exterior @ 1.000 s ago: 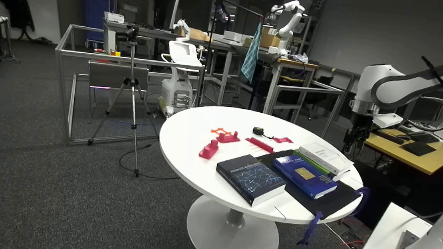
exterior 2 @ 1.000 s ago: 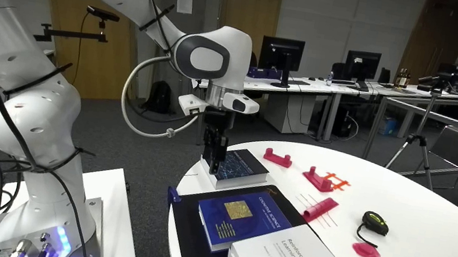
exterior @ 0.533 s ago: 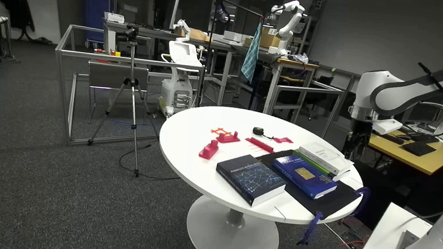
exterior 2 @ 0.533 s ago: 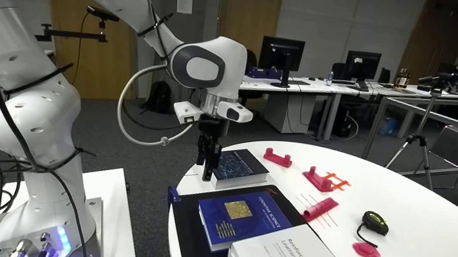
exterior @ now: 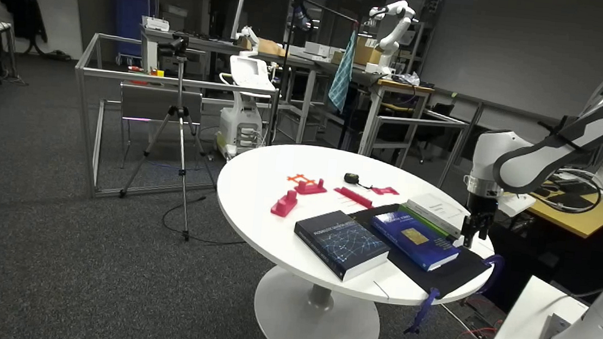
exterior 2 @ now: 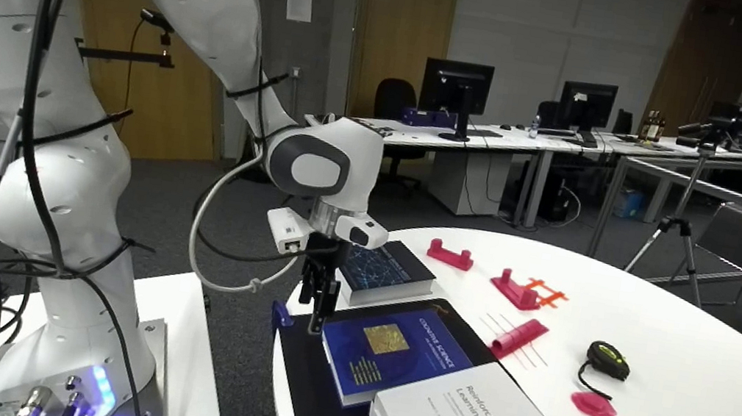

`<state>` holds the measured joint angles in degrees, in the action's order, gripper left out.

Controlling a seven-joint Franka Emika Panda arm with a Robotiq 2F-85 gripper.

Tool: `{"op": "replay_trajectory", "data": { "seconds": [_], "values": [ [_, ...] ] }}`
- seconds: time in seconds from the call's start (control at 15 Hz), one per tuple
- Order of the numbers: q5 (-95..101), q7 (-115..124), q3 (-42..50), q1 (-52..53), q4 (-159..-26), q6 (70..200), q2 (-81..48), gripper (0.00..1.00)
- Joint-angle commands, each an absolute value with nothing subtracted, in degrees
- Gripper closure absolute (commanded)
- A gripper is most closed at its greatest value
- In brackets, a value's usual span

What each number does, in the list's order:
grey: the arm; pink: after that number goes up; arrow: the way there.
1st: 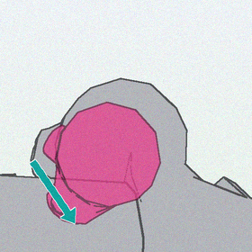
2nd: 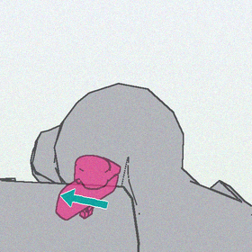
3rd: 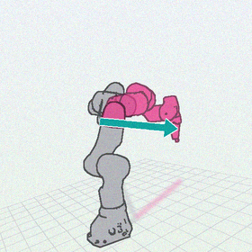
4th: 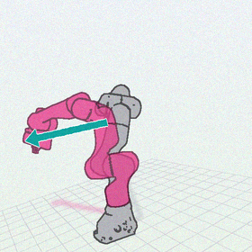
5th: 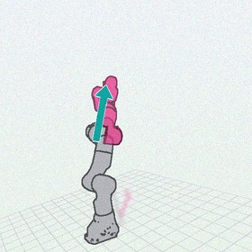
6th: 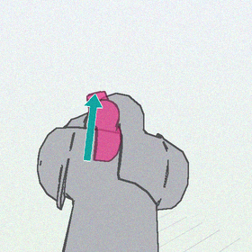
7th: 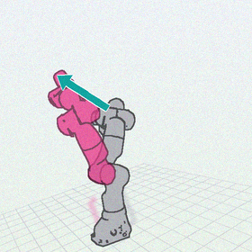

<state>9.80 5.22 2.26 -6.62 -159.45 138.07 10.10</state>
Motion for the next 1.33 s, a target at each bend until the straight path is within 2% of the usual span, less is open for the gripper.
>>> {"op": "replay_trajectory", "data": {
  "seconds": [0.0, 0.27, 0.6, 1.27],
  "values": [
    [11.0, 4.6, 2.4, -6.0, -159.4, 148.2, 4.1, 0.00],
    [12.1, 5.4, 2.6, -5.4, -159.3, 154.6, -0.9, 0.00],
    [10.5, 5.0, 3.0, -4.9, -159.1, 152.3, -1.8, 0.00],
    [10.8, 5.4, 3.5, -4.4, -158.6, 159.0, -7.4, 0.00]
  ]
}}
